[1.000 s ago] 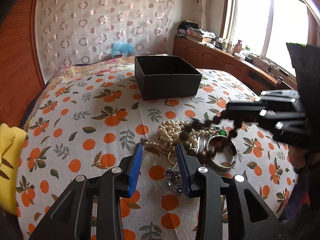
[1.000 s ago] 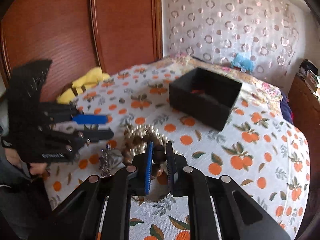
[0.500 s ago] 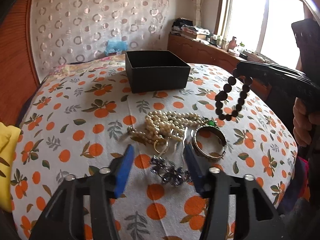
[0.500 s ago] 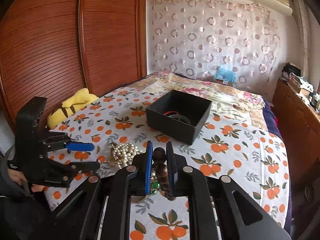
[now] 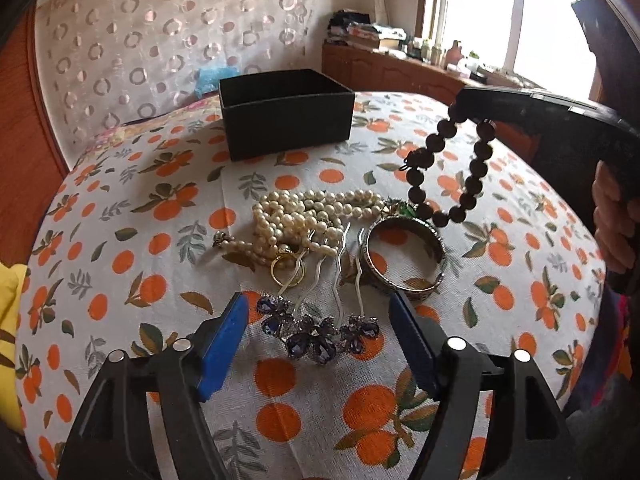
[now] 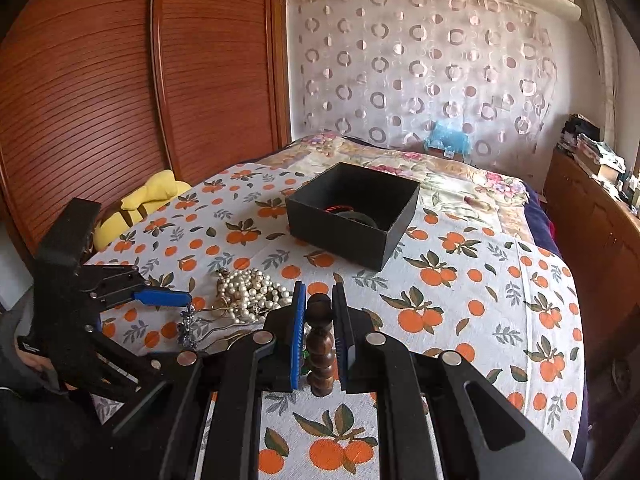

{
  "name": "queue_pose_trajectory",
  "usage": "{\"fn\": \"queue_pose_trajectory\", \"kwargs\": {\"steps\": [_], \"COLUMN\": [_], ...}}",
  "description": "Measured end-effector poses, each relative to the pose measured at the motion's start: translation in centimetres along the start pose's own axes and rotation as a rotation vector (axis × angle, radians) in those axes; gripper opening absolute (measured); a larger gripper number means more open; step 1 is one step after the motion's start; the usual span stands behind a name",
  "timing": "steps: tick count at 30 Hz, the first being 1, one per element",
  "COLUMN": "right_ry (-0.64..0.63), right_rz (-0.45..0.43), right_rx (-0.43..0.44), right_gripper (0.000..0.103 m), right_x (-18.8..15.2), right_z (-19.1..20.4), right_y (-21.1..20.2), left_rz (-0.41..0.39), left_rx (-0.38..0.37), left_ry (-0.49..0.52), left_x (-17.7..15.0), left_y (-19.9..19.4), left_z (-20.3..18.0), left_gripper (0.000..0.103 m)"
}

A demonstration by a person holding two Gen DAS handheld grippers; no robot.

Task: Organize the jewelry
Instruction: 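Lift the bead bracelet with the right tool while the left tool grasps the purple crystal brooch, then carry the brooch and bead bracelet into the black box and open both tools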

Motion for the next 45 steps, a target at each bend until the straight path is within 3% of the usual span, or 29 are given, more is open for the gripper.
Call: {"fn": "queue_pose_trajectory", "kwargs": {"steps": [3,5,15,26,45], "right_ry": [-0.003,0.0,0.007,0.0,-0.022], "right_rz": [0.001,0.004,0.016,0.0,-0.083], "right_rx": [0.0,0.001,0.007,0.004,-0.034], "right_gripper": [0.015,0.015,0.015,0.015,0.015], "right_x": [0.0,-0.1,-0.5,0.2,6.3], "right_z": [0.0,0.0,0.4,0.3,-1.1], "right_y": [0.0,0.1,0.6,0.3,1.4], "left_rz": [0.011,0.01,-0.1,-0.166,-0.217], "left_rx": [0.008,0.006,-0.013,-0.008,0.042], "left_ry": [-0.001,0.002,0.012,0.026,0.03], "left_x": [0.0,-0.2,1.1,2.2,5.7], "left_y": [0.3,0.1,-4.2,-6.5,-6.1], "left_z": [0.1,0.0,0.0,-0.1,2.0], "left_gripper": [0.069,0.059,0.059,0.059,0.059]}}
Point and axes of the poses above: each gripper's, at about its wrist camera, not at the fingertips, and y roughly the way its jaws point, z to its left, x to its top, the point moved 1 cm from there along y, roughly the way its jaws point, and after that the axes turned 12 degrees about -x, right-handed, at the moved point
